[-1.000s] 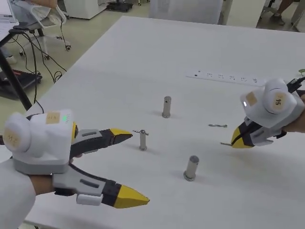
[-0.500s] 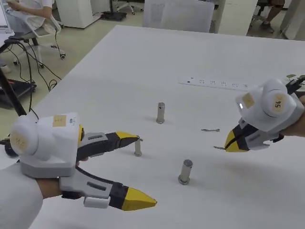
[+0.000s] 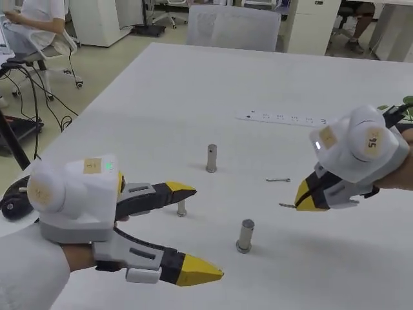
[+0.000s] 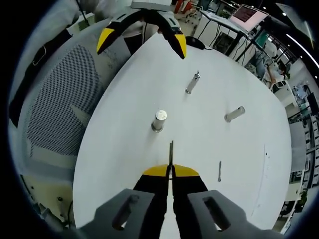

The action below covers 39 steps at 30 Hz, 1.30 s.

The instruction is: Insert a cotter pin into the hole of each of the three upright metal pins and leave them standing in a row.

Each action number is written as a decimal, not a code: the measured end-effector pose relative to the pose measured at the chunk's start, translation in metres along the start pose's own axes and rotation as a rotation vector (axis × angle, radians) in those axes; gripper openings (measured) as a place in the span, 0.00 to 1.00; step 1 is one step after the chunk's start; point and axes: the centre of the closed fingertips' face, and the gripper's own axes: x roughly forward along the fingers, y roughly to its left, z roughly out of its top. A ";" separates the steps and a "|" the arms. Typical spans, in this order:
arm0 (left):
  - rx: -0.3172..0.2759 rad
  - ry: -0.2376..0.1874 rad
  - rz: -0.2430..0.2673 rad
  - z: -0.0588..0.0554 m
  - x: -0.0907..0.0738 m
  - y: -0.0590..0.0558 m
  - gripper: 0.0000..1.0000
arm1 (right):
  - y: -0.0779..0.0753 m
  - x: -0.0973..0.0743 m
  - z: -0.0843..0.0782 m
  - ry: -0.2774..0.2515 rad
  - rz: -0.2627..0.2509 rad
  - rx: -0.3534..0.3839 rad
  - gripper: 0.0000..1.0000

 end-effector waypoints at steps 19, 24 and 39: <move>-0.022 0.013 -0.018 0.015 0.029 -0.007 0.63 | 0.015 -0.017 0.031 -0.020 -0.028 -0.041 0.02; -0.053 0.008 -0.013 0.020 0.037 -0.006 0.57 | 0.017 -0.018 0.034 -0.023 -0.030 -0.053 0.02; -0.110 0.056 -0.018 0.017 0.055 -0.005 0.36 | 0.022 -0.018 0.042 -0.033 -0.028 -0.066 0.02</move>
